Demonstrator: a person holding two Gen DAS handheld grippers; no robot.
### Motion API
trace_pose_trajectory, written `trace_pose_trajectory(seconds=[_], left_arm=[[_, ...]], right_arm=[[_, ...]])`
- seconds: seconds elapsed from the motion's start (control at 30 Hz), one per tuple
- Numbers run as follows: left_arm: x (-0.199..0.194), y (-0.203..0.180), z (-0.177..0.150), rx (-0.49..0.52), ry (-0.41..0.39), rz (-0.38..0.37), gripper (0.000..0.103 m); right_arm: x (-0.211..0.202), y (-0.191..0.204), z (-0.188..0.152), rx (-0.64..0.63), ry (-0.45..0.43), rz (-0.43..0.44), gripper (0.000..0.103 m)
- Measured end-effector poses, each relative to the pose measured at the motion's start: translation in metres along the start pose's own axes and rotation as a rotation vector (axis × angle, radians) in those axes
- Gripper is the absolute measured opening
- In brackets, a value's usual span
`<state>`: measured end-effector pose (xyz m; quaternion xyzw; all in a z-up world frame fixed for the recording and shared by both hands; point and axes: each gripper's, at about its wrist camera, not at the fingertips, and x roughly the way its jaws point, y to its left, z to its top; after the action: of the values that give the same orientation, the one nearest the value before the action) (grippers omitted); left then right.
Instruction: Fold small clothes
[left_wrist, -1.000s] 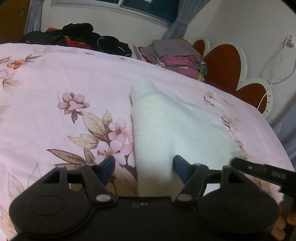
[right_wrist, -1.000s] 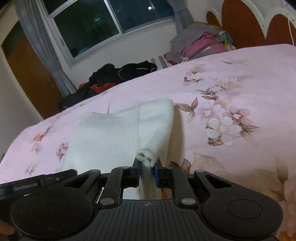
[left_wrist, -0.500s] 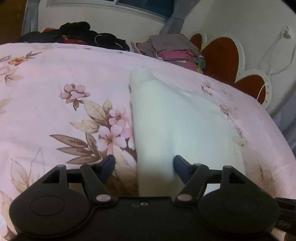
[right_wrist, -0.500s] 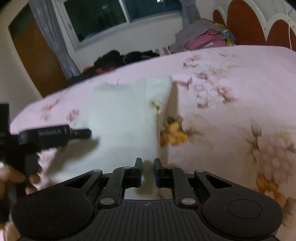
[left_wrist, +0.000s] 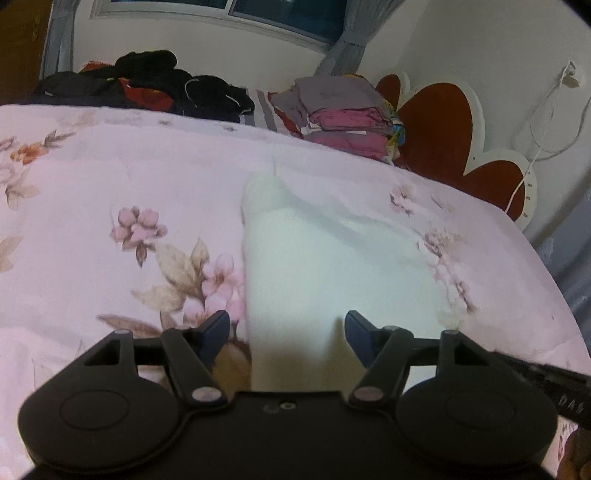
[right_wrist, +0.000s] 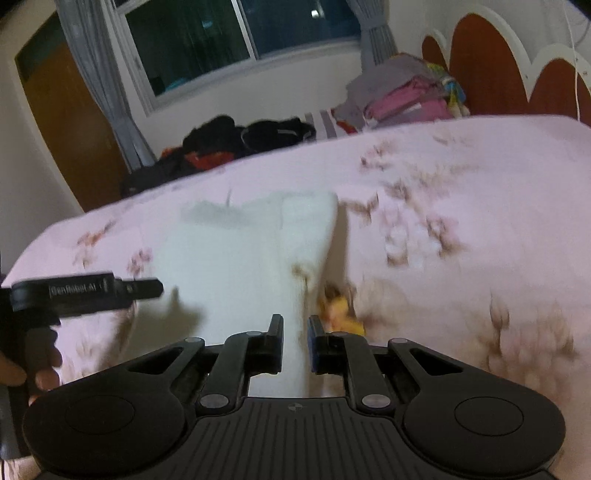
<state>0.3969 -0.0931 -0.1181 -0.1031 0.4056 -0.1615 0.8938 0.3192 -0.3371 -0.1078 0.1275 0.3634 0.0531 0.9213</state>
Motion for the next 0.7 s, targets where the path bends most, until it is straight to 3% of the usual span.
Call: trace_pose_trajectory(seconds=[0.37,0.7], left_arm=[[0.015,-0.008,0.027,0.043,-0.004,0.05,0.067],[0.044,-0.003,0.045,0.013,-0.02,0.042,0.068]], right_arm=[[0.039,0.005,0.054,-0.004,-0.046,0.014,0.013],[0.091,-0.005,0.07,0.025,-0.024,-0.045,0.014]])
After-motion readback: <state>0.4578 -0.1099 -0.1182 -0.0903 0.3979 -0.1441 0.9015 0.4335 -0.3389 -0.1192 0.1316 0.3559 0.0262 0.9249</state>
